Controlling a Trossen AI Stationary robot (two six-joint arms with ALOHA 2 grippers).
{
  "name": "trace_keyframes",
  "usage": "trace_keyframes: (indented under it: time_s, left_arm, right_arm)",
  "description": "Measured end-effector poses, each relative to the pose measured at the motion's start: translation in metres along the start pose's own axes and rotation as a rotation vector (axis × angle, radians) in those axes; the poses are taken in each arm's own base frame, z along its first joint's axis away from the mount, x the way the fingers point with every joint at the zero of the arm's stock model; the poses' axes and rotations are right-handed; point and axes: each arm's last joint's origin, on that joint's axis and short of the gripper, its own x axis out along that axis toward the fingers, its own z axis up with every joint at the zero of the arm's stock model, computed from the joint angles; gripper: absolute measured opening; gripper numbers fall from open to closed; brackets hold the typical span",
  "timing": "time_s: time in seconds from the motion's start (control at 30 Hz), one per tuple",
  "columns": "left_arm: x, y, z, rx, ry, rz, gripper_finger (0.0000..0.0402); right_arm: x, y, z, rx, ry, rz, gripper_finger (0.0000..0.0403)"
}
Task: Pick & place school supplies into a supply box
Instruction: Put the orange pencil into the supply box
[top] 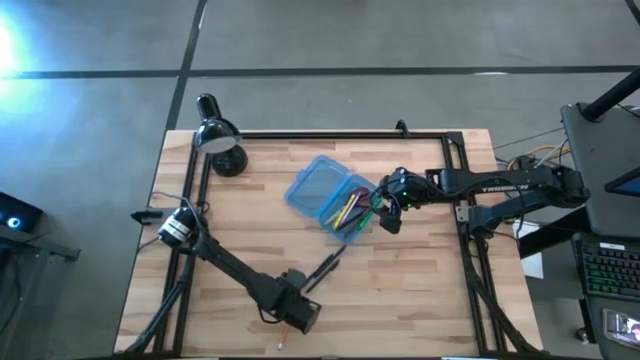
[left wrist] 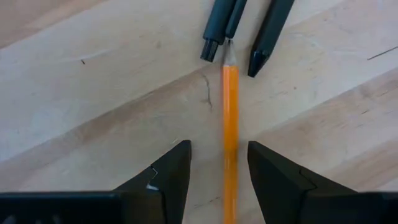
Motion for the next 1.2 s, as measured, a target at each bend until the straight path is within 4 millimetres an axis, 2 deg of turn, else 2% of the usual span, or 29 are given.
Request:
trace_keyframes:
  time_s: [0.13, 0.5, 0.67, 0.83, 0.97, 1.07, 1.2]
  left_arm:
    - [0.002, 0.003, 0.000, 0.027, -0.002, 0.024, 0.0123]
    - [0.004, 0.007, 0.002, 0.131, -0.011, 0.066, 0.0010]
    - [0.000, 0.009, 0.004, 0.276, -0.017, 0.083, 0.0005]
    - [-0.006, 0.013, 0.009, 0.555, -0.083, 0.128, 0.0003]
    - [-0.010, 0.012, 0.011, 0.792, -0.123, 0.133, 0.0001]
    - [-0.015, 0.009, 0.011, 0.857, -0.107, 0.104, 0.0001]
    - [-0.020, 0.009, 0.002, 0.842, -0.072, 0.067, 0.0002]
  right_arm:
    - [0.000, 0.000, 0.000, 0.010, 0.001, 0.001, 0.0210]
    - [0.000, 0.000, 0.000, 0.026, -0.003, -0.009, 0.0210]
    - [0.000, 0.000, 0.001, 0.026, -0.012, -0.023, 0.0210]
    - [0.000, 0.000, 0.002, 0.020, -0.023, -0.017, 0.0210]
    - [0.000, 0.005, 0.002, 0.020, 0.000, 0.127, 0.0210]
    - [0.000, 0.013, 0.003, 0.064, 0.021, 0.243, 0.0210]
    - [-0.002, 0.027, 0.003, 0.079, -0.002, 0.300, 0.0210]
